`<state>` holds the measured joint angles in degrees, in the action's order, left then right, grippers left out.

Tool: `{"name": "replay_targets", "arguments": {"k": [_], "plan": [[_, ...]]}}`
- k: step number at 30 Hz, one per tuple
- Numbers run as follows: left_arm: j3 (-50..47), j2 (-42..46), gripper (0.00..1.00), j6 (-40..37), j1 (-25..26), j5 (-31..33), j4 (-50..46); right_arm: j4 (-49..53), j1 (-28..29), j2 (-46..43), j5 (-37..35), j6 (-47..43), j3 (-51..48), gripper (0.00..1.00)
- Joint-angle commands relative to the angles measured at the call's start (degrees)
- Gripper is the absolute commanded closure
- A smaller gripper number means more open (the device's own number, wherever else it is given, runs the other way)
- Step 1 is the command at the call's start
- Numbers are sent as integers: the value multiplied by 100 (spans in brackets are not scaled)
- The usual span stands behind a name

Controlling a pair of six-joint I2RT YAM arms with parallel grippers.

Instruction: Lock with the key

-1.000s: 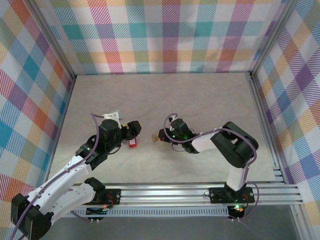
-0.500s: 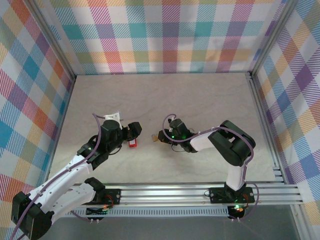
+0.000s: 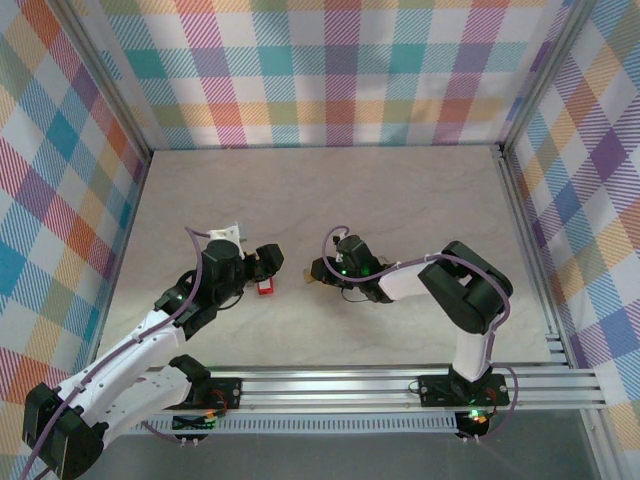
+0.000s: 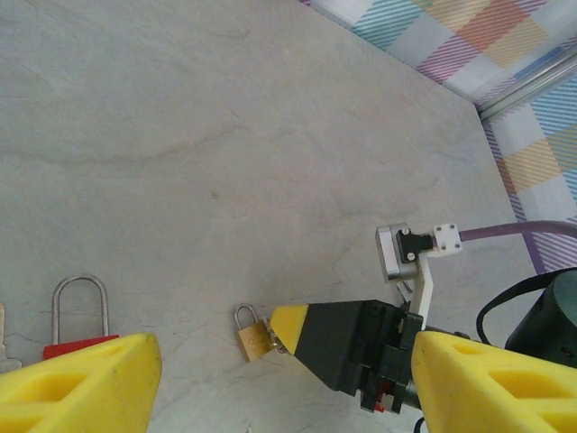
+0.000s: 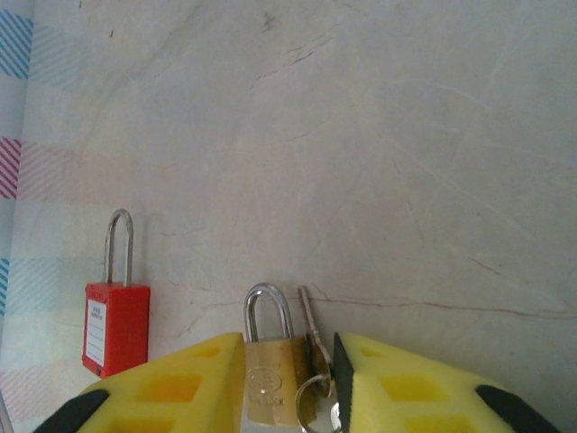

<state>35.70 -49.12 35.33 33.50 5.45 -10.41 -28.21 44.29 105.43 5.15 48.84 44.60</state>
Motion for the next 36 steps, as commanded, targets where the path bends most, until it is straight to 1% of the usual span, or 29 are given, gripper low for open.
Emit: {"name": "replay_targets", "arguments": {"k": [1,11,14,18,20,27,31,36], "plan": [[-55,21,27,22,-54,-36,91,492,27,-406,-140,-329,74,61],[-80,-165,24,60,-54,14,189,1744,27,-1707,-424,-1117,77,26],[-120,-194,19,70,-45,42,189,2223,27,-2202,-697,-1365,44,15],[-230,-147,7,66,-27,61,259,3013,19,-2858,-1250,-1669,58,0],[-248,-117,1,70,-19,53,277,3327,-3,-3114,-1474,-1811,40,1],[-206,-168,0,44,8,69,285,4368,-203,-3657,-1991,-1933,-6,1],[-204,-177,0,120,8,136,268,4814,-477,-3724,-1967,-2001,1,1],[-222,-145,0,139,8,133,272,5216,-838,-3497,-1727,-2107,146,1]]}}
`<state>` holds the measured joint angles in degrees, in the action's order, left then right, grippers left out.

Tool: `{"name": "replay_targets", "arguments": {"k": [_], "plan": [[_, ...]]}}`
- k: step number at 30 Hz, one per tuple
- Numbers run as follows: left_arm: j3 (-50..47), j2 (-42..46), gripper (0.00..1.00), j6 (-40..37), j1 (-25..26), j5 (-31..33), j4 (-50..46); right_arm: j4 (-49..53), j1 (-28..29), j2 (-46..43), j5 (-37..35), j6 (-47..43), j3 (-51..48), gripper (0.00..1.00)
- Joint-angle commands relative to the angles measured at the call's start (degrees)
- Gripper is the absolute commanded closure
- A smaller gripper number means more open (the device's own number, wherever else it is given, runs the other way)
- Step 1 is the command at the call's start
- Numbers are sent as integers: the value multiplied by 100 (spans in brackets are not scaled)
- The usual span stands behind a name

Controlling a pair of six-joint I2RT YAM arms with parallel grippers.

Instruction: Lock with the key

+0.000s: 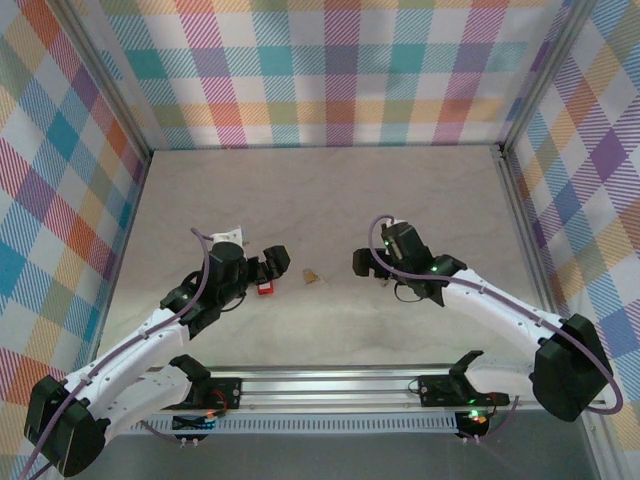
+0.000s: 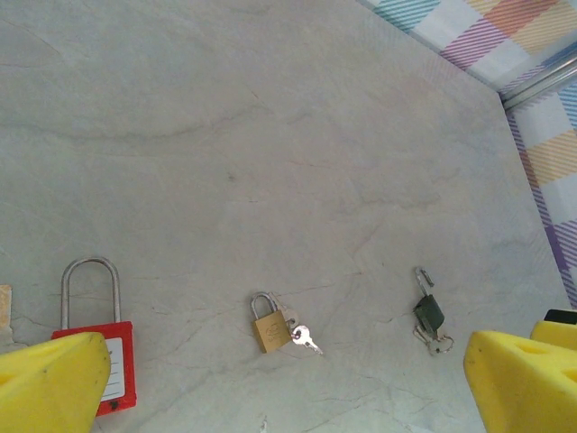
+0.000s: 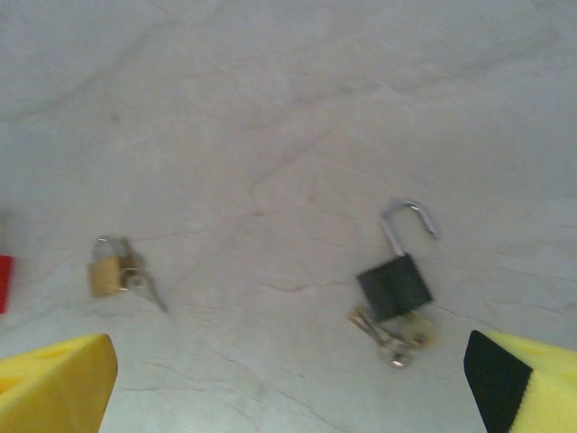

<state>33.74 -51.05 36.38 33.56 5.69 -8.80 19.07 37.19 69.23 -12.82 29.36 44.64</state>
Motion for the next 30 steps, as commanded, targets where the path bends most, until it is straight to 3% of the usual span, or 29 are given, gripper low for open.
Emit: {"name": "replay_targets", "arguments": {"k": [1,8,13,30], "plan": [[-25,55,0,41,10,109,107,516,-164,172,113,-177,156,1],[-73,84,0,60,10,77,80,693,-274,710,192,-341,335,0],[-87,66,0,66,15,55,106,853,-292,1103,134,-414,533,7],[-236,71,0,80,19,64,212,1145,-368,2069,182,-642,1038,14]]}}
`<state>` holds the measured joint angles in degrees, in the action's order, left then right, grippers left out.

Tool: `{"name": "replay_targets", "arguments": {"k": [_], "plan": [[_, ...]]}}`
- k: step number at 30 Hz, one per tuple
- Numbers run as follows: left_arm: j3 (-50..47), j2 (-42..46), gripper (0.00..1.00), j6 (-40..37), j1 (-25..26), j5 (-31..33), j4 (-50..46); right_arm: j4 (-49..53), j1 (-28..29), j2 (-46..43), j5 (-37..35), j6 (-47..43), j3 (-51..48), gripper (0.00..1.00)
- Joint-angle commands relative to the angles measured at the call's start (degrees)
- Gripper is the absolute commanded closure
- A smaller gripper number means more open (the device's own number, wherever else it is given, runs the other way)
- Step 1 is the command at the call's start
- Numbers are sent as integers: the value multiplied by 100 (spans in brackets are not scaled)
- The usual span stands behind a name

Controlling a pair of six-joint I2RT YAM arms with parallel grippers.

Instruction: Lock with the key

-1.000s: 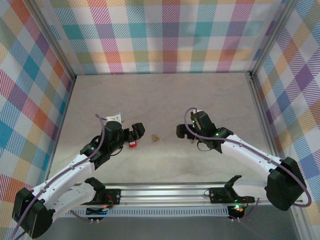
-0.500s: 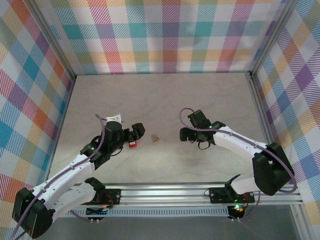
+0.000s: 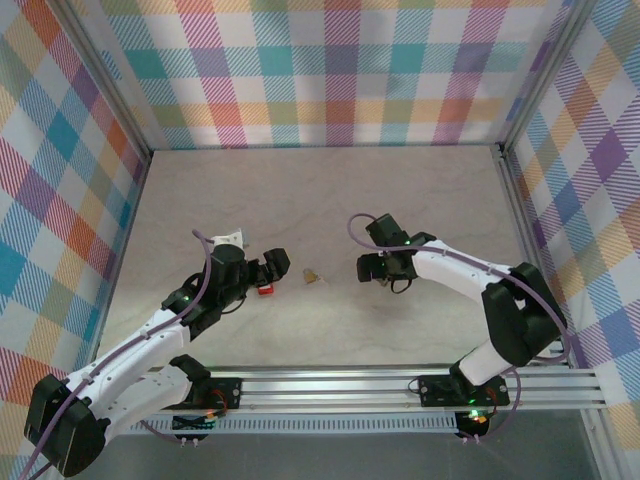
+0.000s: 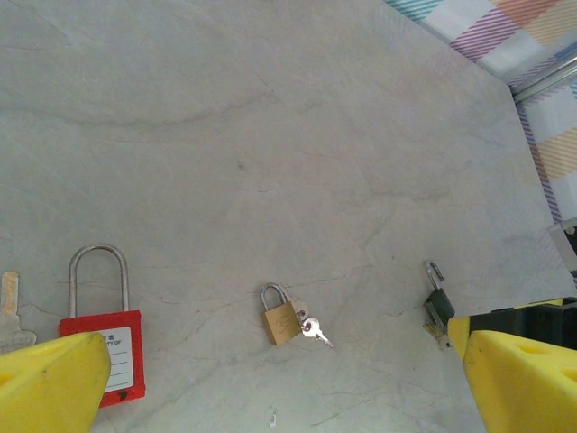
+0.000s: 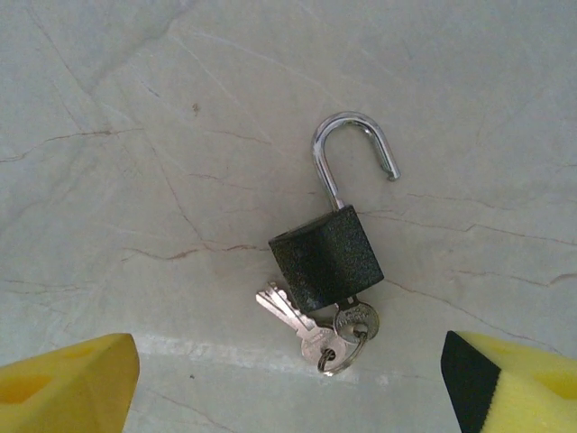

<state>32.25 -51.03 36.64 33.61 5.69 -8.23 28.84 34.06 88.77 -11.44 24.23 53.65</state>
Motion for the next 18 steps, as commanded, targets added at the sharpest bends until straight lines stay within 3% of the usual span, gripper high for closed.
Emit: {"name": "replay_targets", "arguments": {"k": [1,18], "plan": [[-87,75,0,46,14,68,155,160,-65,160,58,-143,146,15],[-140,97,0,41,14,69,180,61,-185,742,105,-239,277,29]]}}
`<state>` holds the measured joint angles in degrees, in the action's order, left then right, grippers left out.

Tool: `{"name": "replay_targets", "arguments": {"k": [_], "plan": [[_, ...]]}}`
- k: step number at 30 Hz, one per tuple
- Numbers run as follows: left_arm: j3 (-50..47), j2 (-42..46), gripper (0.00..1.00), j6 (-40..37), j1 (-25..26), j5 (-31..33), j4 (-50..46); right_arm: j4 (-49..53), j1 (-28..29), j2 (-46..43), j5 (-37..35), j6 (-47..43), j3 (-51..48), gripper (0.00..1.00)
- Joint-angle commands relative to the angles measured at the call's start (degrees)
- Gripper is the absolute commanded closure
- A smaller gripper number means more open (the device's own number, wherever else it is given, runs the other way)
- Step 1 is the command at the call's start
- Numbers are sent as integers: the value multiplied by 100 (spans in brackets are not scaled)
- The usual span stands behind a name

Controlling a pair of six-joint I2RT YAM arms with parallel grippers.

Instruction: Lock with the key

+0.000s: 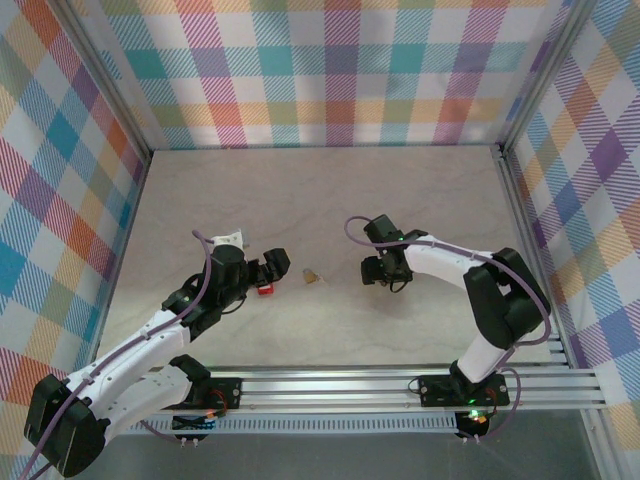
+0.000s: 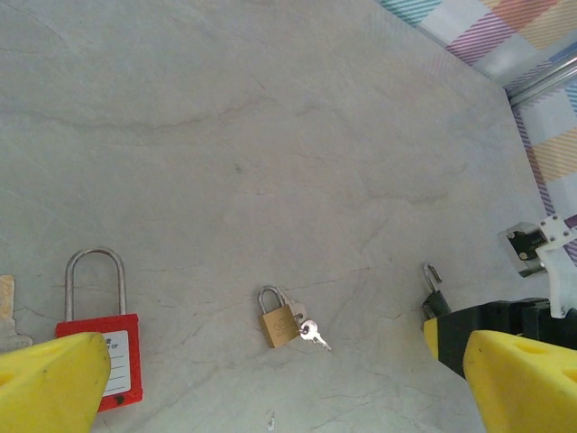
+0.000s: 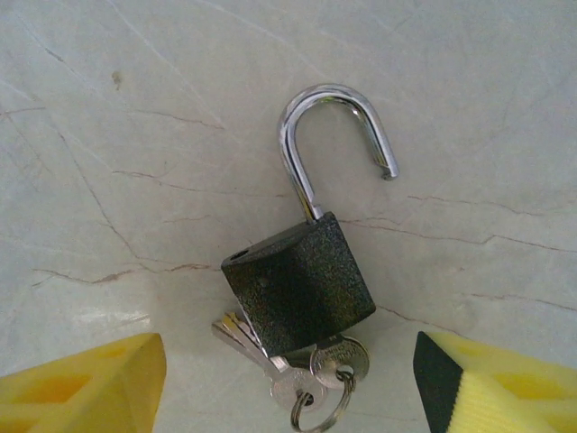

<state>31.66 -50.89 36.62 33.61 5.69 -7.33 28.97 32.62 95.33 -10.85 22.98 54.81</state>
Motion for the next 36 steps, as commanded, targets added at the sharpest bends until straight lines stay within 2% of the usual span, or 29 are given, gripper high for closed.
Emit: {"name": "replay_targets", "arguments": {"k": [1,16,28,36], "plan": [[-81,79,0,47,14,69,99,39,-37,107,47,-126,170,29],[11,-85,0,-59,14,40,160,-117,-63,497,-49,-174,276,31],[20,-162,0,-86,14,28,206,-190,-63,540,156,-207,299,42],[-2,-149,0,-79,8,39,206,-183,-63,489,443,-214,282,45]]}}
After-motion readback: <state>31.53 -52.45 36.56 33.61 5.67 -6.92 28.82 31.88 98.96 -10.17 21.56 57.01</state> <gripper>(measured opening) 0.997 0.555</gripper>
